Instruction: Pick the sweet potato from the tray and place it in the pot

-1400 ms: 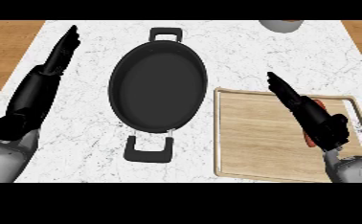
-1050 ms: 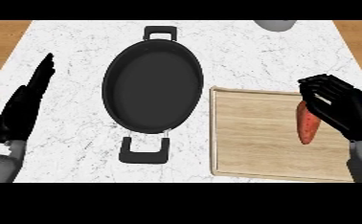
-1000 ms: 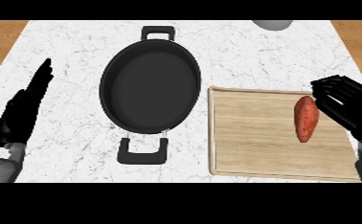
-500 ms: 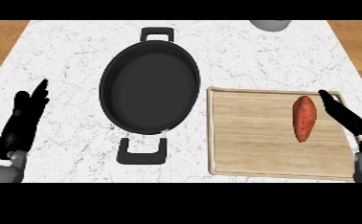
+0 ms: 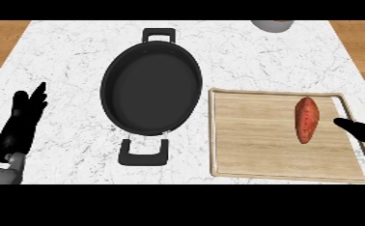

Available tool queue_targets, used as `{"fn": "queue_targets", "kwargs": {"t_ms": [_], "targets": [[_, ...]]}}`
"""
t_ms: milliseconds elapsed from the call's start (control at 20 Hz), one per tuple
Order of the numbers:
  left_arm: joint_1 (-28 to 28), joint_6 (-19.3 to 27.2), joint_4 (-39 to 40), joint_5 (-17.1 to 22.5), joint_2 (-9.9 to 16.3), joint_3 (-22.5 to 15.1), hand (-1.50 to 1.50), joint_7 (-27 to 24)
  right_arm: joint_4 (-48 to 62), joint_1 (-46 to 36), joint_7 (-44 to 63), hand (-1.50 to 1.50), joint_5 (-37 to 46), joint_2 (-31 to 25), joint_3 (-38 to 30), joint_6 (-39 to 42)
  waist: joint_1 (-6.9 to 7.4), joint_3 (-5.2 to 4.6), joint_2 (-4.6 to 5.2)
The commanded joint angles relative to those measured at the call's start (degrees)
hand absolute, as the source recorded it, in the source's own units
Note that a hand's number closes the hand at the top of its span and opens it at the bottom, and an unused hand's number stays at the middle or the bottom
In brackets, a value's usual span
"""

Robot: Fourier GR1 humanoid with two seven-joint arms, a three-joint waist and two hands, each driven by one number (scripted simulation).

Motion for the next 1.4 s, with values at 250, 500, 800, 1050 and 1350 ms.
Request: {"fn": "queue_targets", "kwargs": {"t_ms": [250, 500, 800, 1050, 1350], "targets": [[0.34, -0.60, -1.77, -0.79, -0.43, 0.11, 0.00, 0.41, -8.30, -3.77, 19.32, -1.50, -15.68, -8.70, 0.88, 19.81, 1.36, 0.23, 0.18], [-0.75, -1.88, -3.26, -0.94, 0.39, 1.38, 0.00, 3.10, -9.11, -5.69, 25.31, -1.50, -18.56, -10.13, 2.19, 22.59, 1.30, 0.26, 0.17], [-2.15, -0.29, 2.47, -4.33, -5.19, 0.82, 0.00, -0.13, -4.66, -5.77, 24.46, -1.50, -17.15, -7.32, 1.54, 21.70, 0.81, 0.26, 0.32], [0.56, -2.83, -1.71, -3.97, -3.57, 3.00, 0.00, -0.10, 0.92, -12.55, 25.34, -1.50, -12.83, -2.09, 7.13, 21.05, 1.79, 0.27, 0.36], [-2.89, -4.35, 3.50, -6.01, -6.09, 4.78, 0.00, 0.38, 7.49, -8.12, 16.44, -1.50, -12.17, 0.99, 3.12, 25.89, 0.75, 0.29, 0.34]]}}
